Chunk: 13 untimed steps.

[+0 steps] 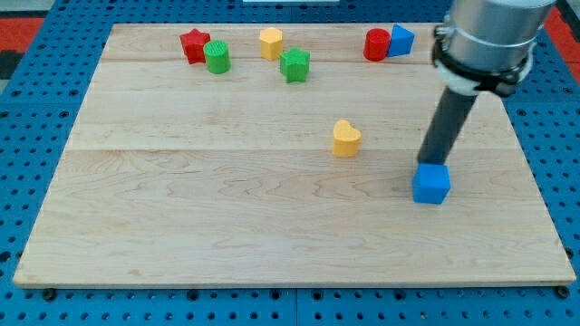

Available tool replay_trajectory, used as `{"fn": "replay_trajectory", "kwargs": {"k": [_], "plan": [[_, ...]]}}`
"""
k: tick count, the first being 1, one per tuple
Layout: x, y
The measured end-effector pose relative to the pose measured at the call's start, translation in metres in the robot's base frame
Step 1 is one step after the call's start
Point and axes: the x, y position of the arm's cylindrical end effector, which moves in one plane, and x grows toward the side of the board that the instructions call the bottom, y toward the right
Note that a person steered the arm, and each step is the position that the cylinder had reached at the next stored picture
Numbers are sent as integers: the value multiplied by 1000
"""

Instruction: Move the green star parallel to the top left of the yellow heart

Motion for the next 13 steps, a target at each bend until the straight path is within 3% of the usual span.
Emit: {"fn": "replay_trajectory", "kwargs": {"k": [2,3,4,5,6,11,13], "plan": [[0,-18],[-65,22],[-128,8],[-190,-62],[-225,-102],[-234,-135],[-189,-178]]}}
